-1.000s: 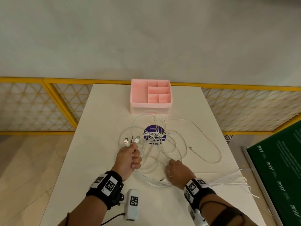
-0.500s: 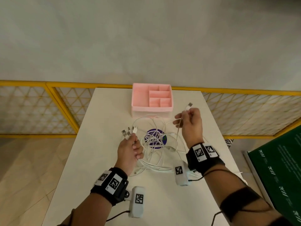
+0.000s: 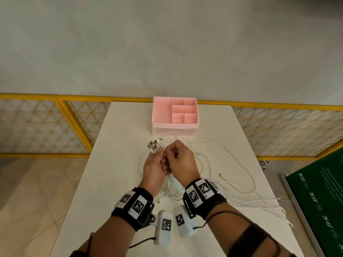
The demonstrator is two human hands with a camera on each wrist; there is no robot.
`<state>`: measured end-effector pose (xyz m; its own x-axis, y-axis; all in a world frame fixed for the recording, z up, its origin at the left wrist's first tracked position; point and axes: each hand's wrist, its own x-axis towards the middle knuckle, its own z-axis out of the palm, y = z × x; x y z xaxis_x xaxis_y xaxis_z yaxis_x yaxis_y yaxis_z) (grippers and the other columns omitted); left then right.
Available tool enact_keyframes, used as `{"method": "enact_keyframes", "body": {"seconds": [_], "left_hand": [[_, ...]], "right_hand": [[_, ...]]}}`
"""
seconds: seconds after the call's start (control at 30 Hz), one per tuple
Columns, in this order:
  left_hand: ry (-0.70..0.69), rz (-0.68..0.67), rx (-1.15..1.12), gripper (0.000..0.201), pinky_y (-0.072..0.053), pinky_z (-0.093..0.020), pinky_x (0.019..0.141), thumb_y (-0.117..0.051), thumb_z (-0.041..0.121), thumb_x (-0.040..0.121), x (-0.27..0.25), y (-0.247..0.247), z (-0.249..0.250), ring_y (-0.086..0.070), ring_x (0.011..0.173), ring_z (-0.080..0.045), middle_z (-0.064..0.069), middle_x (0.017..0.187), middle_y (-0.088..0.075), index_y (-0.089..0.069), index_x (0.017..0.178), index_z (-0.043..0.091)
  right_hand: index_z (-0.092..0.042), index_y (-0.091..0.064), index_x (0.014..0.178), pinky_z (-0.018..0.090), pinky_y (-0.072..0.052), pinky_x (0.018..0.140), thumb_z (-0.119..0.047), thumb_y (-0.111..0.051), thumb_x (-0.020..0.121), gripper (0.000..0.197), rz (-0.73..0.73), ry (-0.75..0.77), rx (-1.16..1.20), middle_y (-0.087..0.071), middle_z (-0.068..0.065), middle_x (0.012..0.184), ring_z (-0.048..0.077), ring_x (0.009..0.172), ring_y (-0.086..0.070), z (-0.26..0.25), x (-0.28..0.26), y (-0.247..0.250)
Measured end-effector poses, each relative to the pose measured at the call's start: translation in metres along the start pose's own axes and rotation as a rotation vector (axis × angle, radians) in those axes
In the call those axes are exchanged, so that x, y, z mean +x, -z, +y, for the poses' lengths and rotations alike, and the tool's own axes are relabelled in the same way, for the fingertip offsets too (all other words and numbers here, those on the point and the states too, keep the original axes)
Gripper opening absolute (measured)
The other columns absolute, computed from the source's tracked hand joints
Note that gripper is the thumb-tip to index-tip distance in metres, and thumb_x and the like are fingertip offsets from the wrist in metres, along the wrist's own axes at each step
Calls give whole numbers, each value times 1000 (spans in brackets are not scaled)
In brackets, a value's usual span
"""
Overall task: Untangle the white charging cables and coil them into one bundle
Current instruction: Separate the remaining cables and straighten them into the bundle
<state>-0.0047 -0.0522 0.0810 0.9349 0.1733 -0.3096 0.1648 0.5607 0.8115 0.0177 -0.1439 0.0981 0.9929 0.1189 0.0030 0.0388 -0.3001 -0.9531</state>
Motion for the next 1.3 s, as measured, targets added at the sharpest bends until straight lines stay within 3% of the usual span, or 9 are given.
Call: {"method": "enact_keyframes", "body": {"seconds": [0.13, 0.23, 0.33, 0.53, 0.6, 0.67, 0.83, 1.07, 1.3], "left_hand": [[8, -6, 24, 27, -57, -25, 66, -43, 23, 107, -2, 3, -3, -70, 81, -17, -10, 91, -71, -60, 112, 2], [2, 61, 86, 33, -51, -24, 53, -42, 27, 107, 1, 9, -5, -62, 63, -15, -10, 76, -60, -58, 106, -1], [-19, 116, 112, 31, -36, -26, 45, -42, 29, 107, 4, 13, -6, -45, 50, -12, -4, 66, -45, -55, 95, 4], [-61, 202, -184, 27, -49, -31, 58, -41, 29, 107, 14, 28, 23, -59, 58, -18, -2, 66, -53, -50, 86, 14], [-77, 159, -257, 32, -58, -38, 64, -40, 32, 107, 17, 32, 32, -49, 47, -17, 1, 56, -43, -47, 80, 16], [-78, 132, -225, 35, -50, -30, 49, -41, 36, 107, 16, 32, 35, -32, 41, -12, 5, 53, -32, -45, 77, 18], [-18, 89, -55, 36, -17, -15, 38, -39, 26, 108, 9, 25, 23, -20, 39, -6, 7, 53, -28, -40, 72, 22], [44, 57, 72, 38, -15, -17, 42, -41, 26, 108, 2, 14, 8, -20, 40, -7, 6, 55, -29, -41, 70, 20], [-53, 41, 114, 37, -17, -21, 42, -57, 32, 101, 2, 8, 18, -22, 43, -10, 2, 56, -29, -43, 69, 18]], "right_hand": [[-22, -68, 97, 42, -58, 69, -22, -56, 94, 12, 12, 87, -96, -72, -1, 77, 16, 69, -67, 17, -5, -10], [-25, -70, 118, 31, -55, 80, -13, -53, 93, 32, -71, 209, -144, -69, 1, 96, 11, 84, -65, 22, -12, -7], [-22, -66, 125, 15, -47, 67, -4, -53, 95, 37, -139, 253, -159, -63, -3, 87, 5, 69, -59, 27, -19, 4], [-25, -63, 86, 22, -39, 62, -13, -59, 94, 15, -69, 52, -460, -60, -8, 74, 3, 63, -53, 84, -13, 50], [-20, -71, 92, 26, -42, 73, -20, -62, 95, 9, -6, -64, -594, -60, -2, 89, 13, 80, -56, 109, -5, 73], [-22, -73, 94, 30, -44, 80, -29, -63, 94, 13, 10, -164, -685, -57, 1, 93, 21, 91, -54, 121, 1, 89], [-15, -62, 89, 32, -53, 57, -17, -54, 98, 12, 126, -182, -302, -71, 6, 68, 24, 62, -66, 74, 29, 91], [-1, -64, 99, 40, -59, 78, 4, -54, 95, 12, 125, 151, 532, -71, 25, 101, 35, 87, -71, -54, 43, 73], [-5, -45, 100, 30, -39, 45, 7, -52, 96, 14, -120, 178, 397, -73, 16, 86, 22, 46, -53, -71, 26, 48]]}}
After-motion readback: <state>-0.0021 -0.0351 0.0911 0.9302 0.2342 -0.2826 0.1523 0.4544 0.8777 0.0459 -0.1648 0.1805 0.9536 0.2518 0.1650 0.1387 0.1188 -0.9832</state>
